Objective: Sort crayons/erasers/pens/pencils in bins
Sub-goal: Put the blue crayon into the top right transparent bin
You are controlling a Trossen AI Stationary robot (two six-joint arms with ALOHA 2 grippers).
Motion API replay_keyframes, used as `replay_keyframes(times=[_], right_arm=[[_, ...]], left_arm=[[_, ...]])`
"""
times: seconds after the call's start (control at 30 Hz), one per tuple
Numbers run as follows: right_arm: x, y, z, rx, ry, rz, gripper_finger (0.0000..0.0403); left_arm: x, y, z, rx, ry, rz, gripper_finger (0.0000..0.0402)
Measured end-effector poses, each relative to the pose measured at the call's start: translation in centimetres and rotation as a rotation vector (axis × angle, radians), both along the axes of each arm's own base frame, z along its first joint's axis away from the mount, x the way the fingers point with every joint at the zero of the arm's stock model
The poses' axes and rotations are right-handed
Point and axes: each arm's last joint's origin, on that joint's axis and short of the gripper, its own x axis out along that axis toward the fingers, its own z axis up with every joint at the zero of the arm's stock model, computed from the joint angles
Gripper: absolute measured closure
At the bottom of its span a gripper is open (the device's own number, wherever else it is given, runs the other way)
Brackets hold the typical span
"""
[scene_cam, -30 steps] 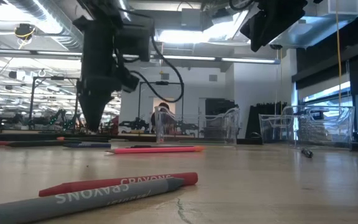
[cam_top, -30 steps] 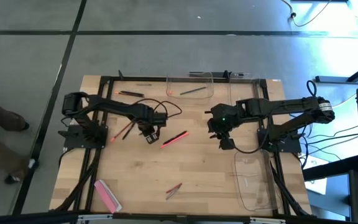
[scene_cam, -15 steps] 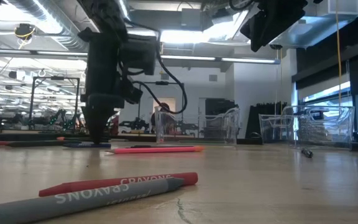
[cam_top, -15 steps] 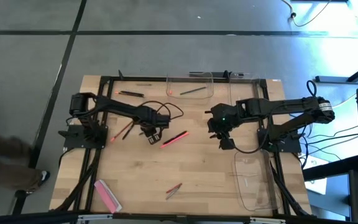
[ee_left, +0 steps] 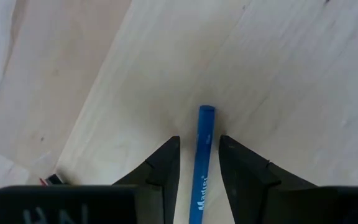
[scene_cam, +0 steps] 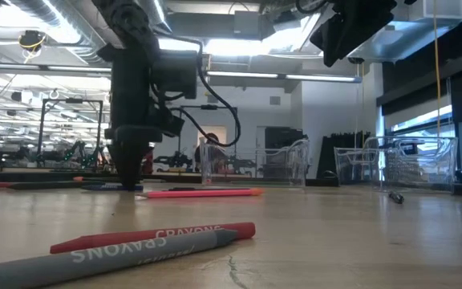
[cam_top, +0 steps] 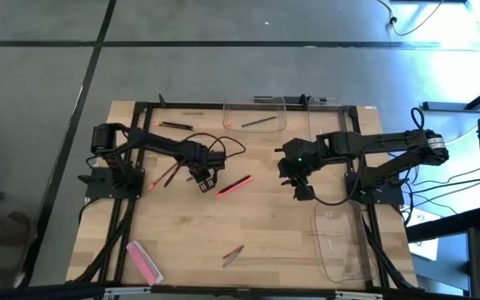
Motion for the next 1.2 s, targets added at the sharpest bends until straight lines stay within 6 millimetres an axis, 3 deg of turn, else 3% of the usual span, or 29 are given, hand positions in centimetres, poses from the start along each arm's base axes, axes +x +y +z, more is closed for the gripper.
replay_keyframes(times=[0.2, 0.63, 1.2], right_arm=[[0.0, 0.0, 0.0, 0.0, 0.0, 0.0, 0.0289], [0.01, 0.0, 0.01, -0.002, -0.002, 0.003, 0.0289], [0.34, 0.04, -0.66, 0.007, -0.035, 0.009, 0.0289]], left_arm=[[0.15, -0.01, -0.09, -0.03, -0.016, -0.04, 0.0316], [0.2, -0.05, -0.13, -0.039, -0.021, -0.041, 0.0395], [0.24, -0.29, -0.11, -0.031, -0.033, -0.021, 0.0391]])
